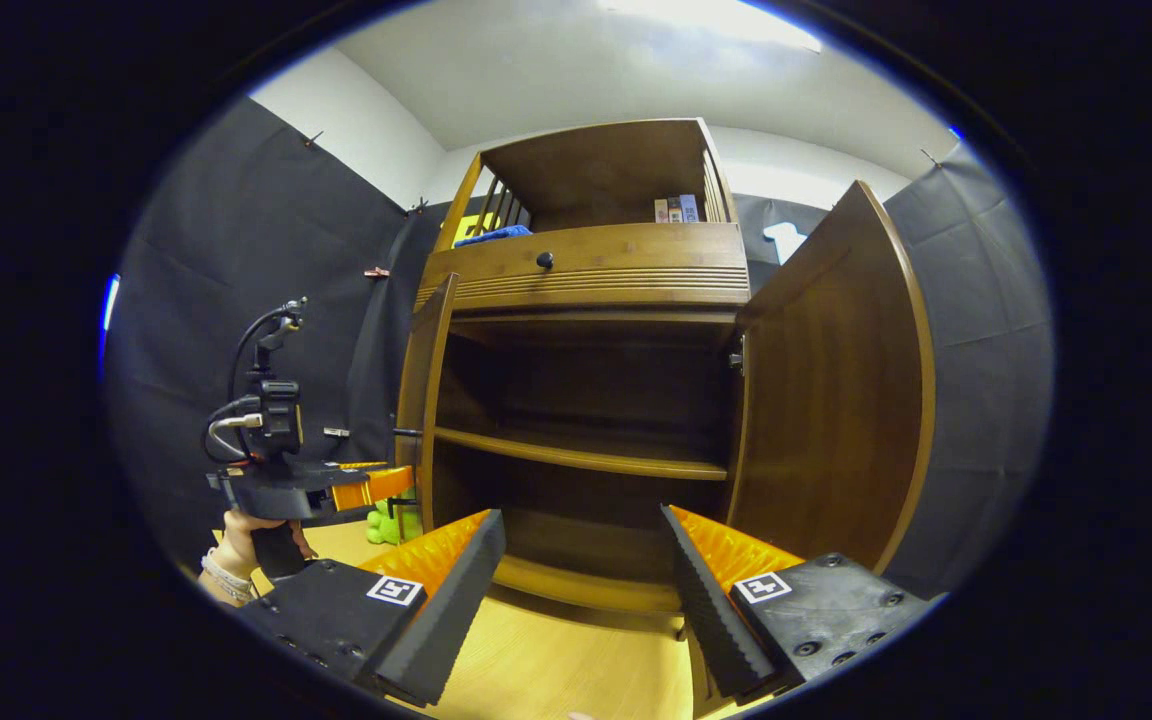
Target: Open the right door of the double-door shoe cabinet with the right hand, and open the left door with the left hand.
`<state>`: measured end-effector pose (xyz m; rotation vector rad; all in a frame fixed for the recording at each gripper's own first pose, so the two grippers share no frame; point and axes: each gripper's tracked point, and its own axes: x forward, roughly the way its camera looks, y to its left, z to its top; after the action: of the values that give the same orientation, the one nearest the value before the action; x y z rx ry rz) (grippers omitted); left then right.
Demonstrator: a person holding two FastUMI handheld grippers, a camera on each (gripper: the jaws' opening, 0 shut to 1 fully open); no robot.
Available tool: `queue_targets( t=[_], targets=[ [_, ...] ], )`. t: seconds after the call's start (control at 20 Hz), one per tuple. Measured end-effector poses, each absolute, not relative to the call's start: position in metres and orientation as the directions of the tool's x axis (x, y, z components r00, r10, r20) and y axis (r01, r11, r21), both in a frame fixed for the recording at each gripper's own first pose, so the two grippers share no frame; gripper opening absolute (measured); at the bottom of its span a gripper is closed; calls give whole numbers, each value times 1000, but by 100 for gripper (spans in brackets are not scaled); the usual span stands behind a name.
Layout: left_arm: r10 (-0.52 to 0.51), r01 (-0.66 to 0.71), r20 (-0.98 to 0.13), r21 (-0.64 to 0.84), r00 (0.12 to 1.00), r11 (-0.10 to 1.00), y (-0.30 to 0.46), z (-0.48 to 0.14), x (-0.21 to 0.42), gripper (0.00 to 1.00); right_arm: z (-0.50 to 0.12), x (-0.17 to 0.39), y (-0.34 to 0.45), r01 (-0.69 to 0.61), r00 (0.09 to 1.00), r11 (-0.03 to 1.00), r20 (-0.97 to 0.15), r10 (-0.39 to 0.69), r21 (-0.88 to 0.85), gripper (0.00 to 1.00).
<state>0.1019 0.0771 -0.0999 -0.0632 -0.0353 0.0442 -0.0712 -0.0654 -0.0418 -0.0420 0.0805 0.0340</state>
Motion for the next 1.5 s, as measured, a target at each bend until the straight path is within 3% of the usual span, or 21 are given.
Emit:
queue_targets(
  t=[0.95, 1.5],
  targets=[
    [140, -139, 32, -16, 990, 990, 138, -95, 40, 18, -47, -72, 1, -135, 986, 991, -101, 133, -20, 97],
    [301, -300, 54, -23, 952, 954, 199, -89, 9, 11, -70, -64, 24, -164, 974, 986, -161, 160, -13, 97]
  ],
)
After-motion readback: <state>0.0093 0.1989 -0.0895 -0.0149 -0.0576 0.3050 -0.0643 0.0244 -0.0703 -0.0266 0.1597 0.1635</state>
